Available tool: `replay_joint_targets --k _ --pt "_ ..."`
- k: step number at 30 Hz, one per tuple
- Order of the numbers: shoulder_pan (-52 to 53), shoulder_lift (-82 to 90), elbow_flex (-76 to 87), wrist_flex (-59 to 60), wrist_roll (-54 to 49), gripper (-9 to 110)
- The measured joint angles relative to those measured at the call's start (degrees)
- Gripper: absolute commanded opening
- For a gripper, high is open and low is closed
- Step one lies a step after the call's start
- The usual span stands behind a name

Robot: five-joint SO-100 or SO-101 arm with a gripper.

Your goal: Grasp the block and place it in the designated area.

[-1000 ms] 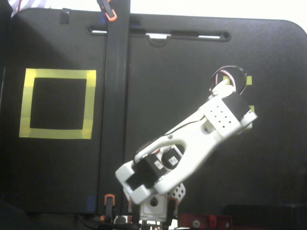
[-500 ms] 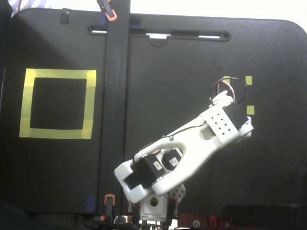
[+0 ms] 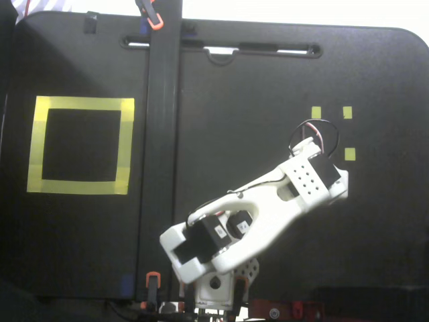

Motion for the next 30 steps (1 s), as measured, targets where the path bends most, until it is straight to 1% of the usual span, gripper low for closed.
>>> replay_joint_targets --k 11,14,30 --pt "-1.41 -4.48 2.9 -7.12 2.46 40" --pt "-2.81 -4.83 3.52 -8.17 3.52 40" --pt "-3.34 -4.66 6.94 -10.99 4.22 40"
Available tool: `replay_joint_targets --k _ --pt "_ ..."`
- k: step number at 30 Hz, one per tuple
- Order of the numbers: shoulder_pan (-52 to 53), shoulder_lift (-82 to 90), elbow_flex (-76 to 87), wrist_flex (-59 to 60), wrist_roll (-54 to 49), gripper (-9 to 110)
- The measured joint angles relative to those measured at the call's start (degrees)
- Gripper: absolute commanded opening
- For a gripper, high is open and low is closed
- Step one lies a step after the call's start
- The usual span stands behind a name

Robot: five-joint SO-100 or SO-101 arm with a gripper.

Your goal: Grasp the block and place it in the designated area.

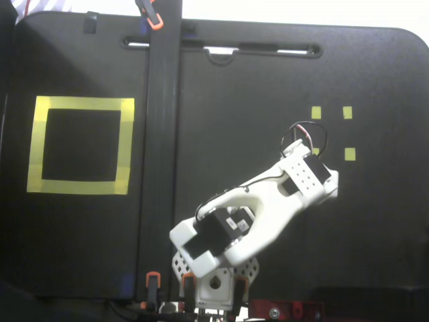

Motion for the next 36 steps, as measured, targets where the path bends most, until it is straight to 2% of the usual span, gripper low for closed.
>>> replay_joint_targets --k 9,14,36 --pt "0.0 0.09 0.35 0.18 0.0 26" --pt "-0.26 0.53 1.14 -0.79 0.0 23" --pt "0.62 1.85 2.37 -1.76 -0.53 23"
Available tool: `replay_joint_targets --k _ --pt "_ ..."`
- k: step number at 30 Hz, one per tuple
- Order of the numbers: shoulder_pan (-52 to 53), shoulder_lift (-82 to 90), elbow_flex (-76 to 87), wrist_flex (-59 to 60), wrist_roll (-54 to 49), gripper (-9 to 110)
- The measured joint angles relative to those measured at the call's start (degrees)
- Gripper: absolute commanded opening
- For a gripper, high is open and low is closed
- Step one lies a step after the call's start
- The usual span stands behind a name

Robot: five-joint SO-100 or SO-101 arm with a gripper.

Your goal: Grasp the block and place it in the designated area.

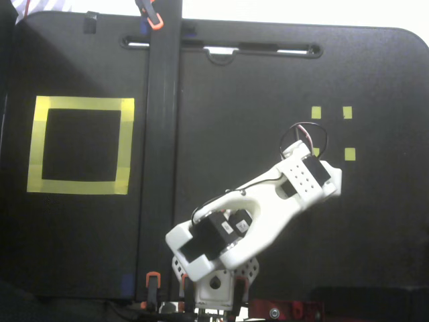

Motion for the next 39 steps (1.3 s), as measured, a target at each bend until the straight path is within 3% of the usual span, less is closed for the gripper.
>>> replay_joint_targets --k 17,39 --pt "-0.35 0.18 -5.45 10.46 -0.09 23" --pt "-5.19 -7.12 -39.11 39.73 0.97 23"
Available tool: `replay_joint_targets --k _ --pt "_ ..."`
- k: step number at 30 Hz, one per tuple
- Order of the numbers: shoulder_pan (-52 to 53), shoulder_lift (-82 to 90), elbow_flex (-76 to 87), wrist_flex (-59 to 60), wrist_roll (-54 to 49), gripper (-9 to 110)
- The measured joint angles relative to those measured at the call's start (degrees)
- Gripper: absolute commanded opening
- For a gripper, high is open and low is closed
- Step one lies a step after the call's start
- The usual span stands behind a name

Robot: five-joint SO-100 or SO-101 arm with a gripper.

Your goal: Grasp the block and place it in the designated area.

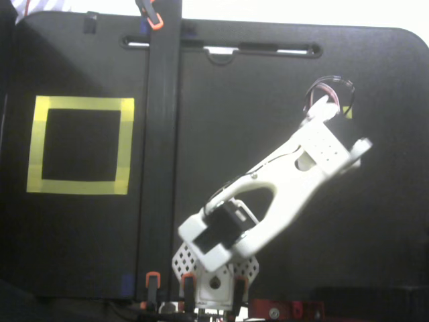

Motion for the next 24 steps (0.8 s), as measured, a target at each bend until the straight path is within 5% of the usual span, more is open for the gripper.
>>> replay_joint_targets --k 8,24 --pt "-0.97 -2.72 -11.34 8.96 0.18 23" --pt "-6.68 -3.87 -12.13 8.26 7.47 23"
